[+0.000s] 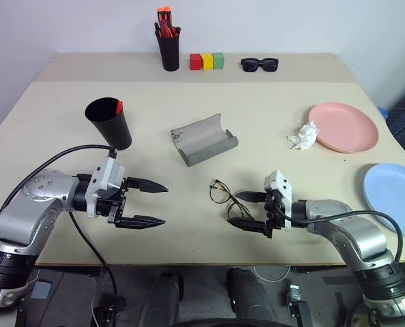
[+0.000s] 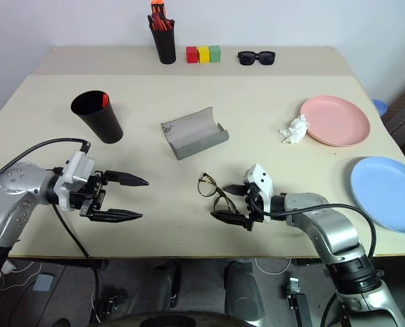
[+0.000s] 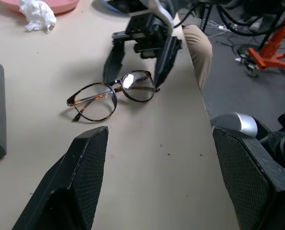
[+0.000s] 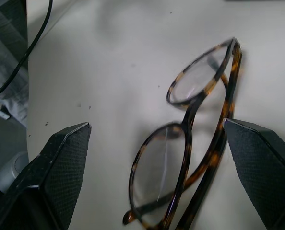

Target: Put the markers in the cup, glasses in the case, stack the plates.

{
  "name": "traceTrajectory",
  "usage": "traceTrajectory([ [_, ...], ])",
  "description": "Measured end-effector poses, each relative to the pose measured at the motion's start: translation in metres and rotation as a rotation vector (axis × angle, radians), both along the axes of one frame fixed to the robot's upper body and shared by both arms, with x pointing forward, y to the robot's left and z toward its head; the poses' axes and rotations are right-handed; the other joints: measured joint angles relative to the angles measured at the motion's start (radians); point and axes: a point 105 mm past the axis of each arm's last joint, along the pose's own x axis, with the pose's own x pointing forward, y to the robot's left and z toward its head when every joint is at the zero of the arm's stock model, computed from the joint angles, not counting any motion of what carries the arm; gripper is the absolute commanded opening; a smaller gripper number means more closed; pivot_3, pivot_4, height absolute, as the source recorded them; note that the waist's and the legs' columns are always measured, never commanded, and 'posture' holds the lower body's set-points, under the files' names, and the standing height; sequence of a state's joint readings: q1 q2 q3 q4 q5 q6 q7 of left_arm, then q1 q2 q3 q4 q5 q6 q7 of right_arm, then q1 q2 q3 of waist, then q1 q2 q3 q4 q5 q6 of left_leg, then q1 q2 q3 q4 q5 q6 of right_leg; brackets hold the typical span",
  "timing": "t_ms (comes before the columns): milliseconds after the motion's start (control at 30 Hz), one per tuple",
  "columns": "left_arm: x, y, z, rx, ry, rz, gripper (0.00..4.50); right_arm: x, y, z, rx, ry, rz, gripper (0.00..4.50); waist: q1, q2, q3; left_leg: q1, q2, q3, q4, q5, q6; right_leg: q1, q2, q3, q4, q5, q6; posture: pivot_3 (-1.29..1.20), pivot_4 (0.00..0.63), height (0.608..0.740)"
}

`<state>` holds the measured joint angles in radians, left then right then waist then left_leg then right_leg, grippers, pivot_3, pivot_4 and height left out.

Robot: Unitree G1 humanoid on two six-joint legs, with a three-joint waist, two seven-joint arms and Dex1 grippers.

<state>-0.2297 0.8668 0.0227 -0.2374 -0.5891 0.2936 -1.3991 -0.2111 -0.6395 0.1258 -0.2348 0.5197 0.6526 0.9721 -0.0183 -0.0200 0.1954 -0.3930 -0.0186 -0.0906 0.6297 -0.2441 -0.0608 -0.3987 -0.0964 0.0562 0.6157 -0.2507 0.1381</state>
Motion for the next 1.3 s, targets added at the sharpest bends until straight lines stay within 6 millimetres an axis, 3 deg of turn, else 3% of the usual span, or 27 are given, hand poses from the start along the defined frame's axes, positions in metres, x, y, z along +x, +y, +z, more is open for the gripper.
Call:
traceTrajectory([
  [233, 0.003, -0.004, -0.002, -0.020, -0.011, 0.024, 3.61, 0.000, 0.012, -0.006, -0.005, 0.039, 0.051, 0.06, 0.001, 0.000, 0.000, 0.000, 0.000, 0.000, 0.000, 0.000, 0.000, 0.000, 0.000, 0.000, 0.000, 0.000, 0.000, 0.00, 0.150, 0.740],
  [300, 0.003, -0.004, -0.003, -0.022, -0.012, 0.032, 3.61, -0.003, 0.021, 0.000, 0.021, 0.026, 0.102, 0.02, -0.002, 0.000, 0.000, 0.001, 0.000, 0.000, 0.000, 0.000, 0.000, 0.001, 0.000, 0.000, 0.001, 0.000, 0.000, 0.00, 0.150, 0.740],
  [533, 0.005, -0.007, -0.006, -0.043, -0.031, 0.058, 3.61, 0.000, 0.021, 0.002, 0.010, -0.006, 0.097, 0.02, 0.000, 0.000, 0.000, 0.001, 0.000, 0.000, 0.001, 0.000, 0.000, 0.001, 0.000, 0.000, 0.001, 0.000, 0.000, 0.00, 0.150, 0.740],
  [667, 0.006, -0.009, -0.008, -0.061, -0.029, 0.083, 3.61, 0.015, 0.011, 0.015, -0.009, -0.139, 0.030, 0.02, 0.000, 0.000, 0.000, 0.001, 0.000, 0.000, 0.001, 0.000, 0.000, 0.001, 0.000, 0.000, 0.001, 0.000, 0.000, 0.00, 0.150, 0.740],
  [733, 0.006, -0.011, -0.009, -0.073, -0.029, 0.094, 3.61, 0.032, 0.002, 0.033, -0.021, -0.266, -0.028, 0.02, -0.002, 0.000, 0.000, 0.001, 0.000, 0.000, 0.001, 0.000, 0.000, 0.000, 0.000, 0.000, 0.001, 0.000, 0.000, 0.00, 0.150, 0.740],
  [833, 0.005, -0.012, -0.011, -0.091, -0.029, 0.126, 3.61, 0.059, -0.005, 0.076, -0.022, -0.492, -0.062, 0.02, -0.007, 0.001, 0.001, 0.001, 0.000, 0.001, 0.000, 0.000, 0.000, -0.001, 0.000, 0.000, 0.002, 0.001, 0.002, 0.00, 0.150, 0.740],
  [933, 0.005, -0.013, -0.012, -0.103, -0.027, 0.150, 3.61, 0.080, -0.003, 0.120, -0.037, -0.689, -0.028, 0.02, -0.012, 0.001, 0.001, 0.001, 0.000, 0.000, -0.001, 0.000, 0.000, -0.001, 0.000, 0.000, 0.003, 0.002, 0.003, 0.00, 0.150, 0.740],
  [1000, 0.004, -0.013, -0.013, -0.105, -0.025, 0.164, 3.61, 0.092, 0.000, 0.134, -0.039, -0.759, -0.007, 0.02, -0.016, 0.001, 0.001, 0.001, 0.000, 0.000, -0.001, 0.000, 0.000, -0.001, 0.000, 0.000, 0.003, 0.002, 0.004, 0.00, 0.150, 0.740],
  [1067, 0.005, -0.013, -0.013, -0.110, -0.027, 0.183, 3.61, 0.103, 0.006, 0.135, -0.050, -0.795, 0.028, 0.02, -0.022, 0.001, 0.001, 0.001, 0.000, 0.000, -0.001, 0.000, 0.000, -0.001, 0.000, 0.000, 0.002, 0.002, 0.004, 0.00, 0.150, 0.740],
  [1300, 0.005, -0.016, -0.006, -0.136, -0.066, 0.271, 3.61, 0.126, 0.035, 0.102, -0.091, -0.818, 0.154, 0.02, -0.030, 0.002, 0.001, 0.001, 0.000, 0.000, -0.002, 0.000, 0.000, -0.003, 0.000, 0.000, 0.006, 0.002, 0.004, 0.00, 0.150, 0.740],
])
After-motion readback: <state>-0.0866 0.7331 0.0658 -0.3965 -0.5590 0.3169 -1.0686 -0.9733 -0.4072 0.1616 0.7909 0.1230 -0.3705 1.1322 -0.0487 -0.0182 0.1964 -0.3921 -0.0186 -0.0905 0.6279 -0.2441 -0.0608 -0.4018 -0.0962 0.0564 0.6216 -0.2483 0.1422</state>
